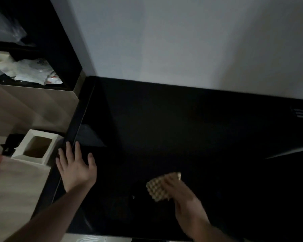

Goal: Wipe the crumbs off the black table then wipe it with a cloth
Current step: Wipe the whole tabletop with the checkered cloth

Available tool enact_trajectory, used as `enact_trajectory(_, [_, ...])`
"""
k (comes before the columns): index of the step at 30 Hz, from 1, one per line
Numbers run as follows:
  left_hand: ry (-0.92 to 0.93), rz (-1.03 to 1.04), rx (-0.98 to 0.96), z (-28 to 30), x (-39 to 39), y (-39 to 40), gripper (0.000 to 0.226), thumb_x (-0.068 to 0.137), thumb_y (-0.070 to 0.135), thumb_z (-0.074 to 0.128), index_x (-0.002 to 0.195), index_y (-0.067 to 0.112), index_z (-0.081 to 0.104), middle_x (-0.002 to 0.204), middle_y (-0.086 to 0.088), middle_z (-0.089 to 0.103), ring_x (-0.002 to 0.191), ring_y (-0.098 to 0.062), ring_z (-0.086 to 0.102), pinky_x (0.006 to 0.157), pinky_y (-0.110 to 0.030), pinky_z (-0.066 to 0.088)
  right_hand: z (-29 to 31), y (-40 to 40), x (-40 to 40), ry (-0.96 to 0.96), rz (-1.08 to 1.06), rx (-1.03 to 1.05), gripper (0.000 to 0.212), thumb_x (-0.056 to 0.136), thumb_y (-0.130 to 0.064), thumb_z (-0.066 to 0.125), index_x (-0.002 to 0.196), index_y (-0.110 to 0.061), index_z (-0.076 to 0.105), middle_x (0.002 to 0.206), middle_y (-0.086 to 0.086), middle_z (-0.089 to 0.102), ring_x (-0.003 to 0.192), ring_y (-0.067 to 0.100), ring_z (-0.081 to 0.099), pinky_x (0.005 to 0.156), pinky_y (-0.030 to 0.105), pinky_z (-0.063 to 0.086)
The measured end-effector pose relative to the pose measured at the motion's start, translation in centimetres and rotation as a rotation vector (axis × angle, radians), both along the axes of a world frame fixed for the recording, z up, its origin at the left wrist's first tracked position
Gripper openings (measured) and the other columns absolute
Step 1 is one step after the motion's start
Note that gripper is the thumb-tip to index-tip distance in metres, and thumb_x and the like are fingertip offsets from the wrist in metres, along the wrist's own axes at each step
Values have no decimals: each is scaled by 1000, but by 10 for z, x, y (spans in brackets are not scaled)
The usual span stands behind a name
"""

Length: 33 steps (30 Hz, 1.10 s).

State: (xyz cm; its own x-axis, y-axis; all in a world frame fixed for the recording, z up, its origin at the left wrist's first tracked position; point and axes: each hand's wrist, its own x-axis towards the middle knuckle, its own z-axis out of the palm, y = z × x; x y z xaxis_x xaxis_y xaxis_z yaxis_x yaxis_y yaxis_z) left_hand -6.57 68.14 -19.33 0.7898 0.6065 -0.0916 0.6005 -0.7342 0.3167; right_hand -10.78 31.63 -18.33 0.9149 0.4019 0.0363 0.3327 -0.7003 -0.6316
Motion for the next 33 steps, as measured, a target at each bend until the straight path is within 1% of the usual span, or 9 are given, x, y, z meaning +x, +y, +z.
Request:
enact_trajectory(2, [-3,8,24,-2,1,-1,74,96,54,31,162,21,24,173,-6,13,160,-31,5,130,-53,5,13,1,50,66,-106,47,66,89,2,44,145,-29,60,157,-18,46,151,4,36,124,31,31])
enact_trajectory(7, [-16,22,63,-4,3,-1,74,94,53,34,161,22,28,172,-5,16,159,-30,9,129,-55,9,24,5,202,-25,-322,-42,73,86,15,46,147,-25,56,159,1,48,152,21,35,124,34,30])
enact_trajectory(12, [-34,30,77,-6,4,-1,73,93,52,36,160,23,30,172,-5,18,159,-30,10,129,-55,10,5,15,275,51,-269,-331,59,98,-5,49,152,-28,48,167,2,34,157,31,24,127,52,21])
enact_trajectory(14, [-48,34,77,-5,4,-1,74,92,52,37,159,23,31,172,-5,19,159,-31,10,128,-56,11,0,22,259,56,-254,-400,54,105,-25,47,157,-32,38,171,-3,24,159,27,15,130,49,13])
enact_trajectory(16, [-54,39,80,-3,5,-2,74,91,52,37,159,23,31,171,-5,19,159,-31,10,129,-55,11,-5,20,230,11,-249,-357,52,106,-34,47,158,-33,39,170,-4,26,159,21,17,130,46,14])
enact_trajectory(24, [-63,41,77,4,3,-7,73,92,48,41,158,19,33,170,-9,22,158,-33,12,128,-57,11,2,-25,39,13,-101,-144,58,99,-12,59,151,-36,51,163,-14,40,156,11,27,124,41,31])
enact_trajectory(28, [-65,34,59,6,2,-7,73,92,48,41,158,19,32,170,-9,21,158,-33,11,128,-56,9,9,-59,-56,-34,59,-114,46,98,-21,56,141,-35,63,159,-19,45,151,8,39,114,36,42])
enact_trajectory(31, [-54,25,52,6,1,-6,73,92,49,40,159,21,30,171,-7,18,158,-32,9,128,-56,7,24,-68,-77,-35,95,-127,37,98,-31,57,133,-41,68,151,-25,52,142,-3,47,106,24,48])
enact_trajectory(33, [-49,20,47,5,1,-6,74,92,50,38,159,21,29,171,-7,17,158,-32,8,129,-56,6,32,-68,-66,37,21,-58,43,98,-23,59,134,-46,66,148,-28,54,135,-7,53,105,17,49])
